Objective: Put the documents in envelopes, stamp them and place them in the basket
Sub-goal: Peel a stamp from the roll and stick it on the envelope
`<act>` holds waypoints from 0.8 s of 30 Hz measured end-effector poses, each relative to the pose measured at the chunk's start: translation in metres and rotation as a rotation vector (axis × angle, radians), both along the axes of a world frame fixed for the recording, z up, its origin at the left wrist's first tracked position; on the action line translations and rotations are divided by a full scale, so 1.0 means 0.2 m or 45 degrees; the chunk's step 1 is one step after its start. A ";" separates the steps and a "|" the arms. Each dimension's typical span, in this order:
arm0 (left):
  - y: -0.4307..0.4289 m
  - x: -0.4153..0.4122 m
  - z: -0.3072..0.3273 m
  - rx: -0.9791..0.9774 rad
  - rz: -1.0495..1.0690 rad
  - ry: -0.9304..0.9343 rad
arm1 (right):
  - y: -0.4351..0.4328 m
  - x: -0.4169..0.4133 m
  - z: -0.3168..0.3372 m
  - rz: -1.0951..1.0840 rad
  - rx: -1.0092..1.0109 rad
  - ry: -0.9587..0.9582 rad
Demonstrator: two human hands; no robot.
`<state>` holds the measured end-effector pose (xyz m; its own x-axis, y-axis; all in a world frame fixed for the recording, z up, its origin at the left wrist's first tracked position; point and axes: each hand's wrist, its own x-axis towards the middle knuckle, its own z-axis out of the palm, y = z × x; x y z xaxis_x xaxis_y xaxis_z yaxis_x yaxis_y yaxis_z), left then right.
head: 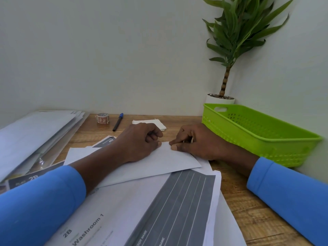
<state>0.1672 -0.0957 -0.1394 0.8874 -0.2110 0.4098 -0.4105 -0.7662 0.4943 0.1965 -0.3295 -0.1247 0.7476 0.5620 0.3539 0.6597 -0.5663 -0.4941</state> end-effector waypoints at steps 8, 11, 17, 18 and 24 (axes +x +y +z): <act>0.01 0.01 -0.01 -0.012 -0.033 0.000 | -0.02 -0.02 -0.02 -0.208 0.280 0.097; 0.01 0.01 -0.01 -0.012 -0.033 0.007 | -0.01 -0.05 -0.01 -0.180 0.246 0.111; 0.01 0.00 -0.01 -0.005 -0.035 0.000 | 0.01 -0.06 0.02 -0.222 0.049 0.017; 0.01 0.01 -0.01 -0.005 -0.034 -0.003 | 0.01 -0.07 0.03 -0.235 0.031 0.006; 0.02 0.00 -0.01 -0.002 -0.017 -0.022 | 0.04 -0.10 0.03 -0.261 -0.054 -0.046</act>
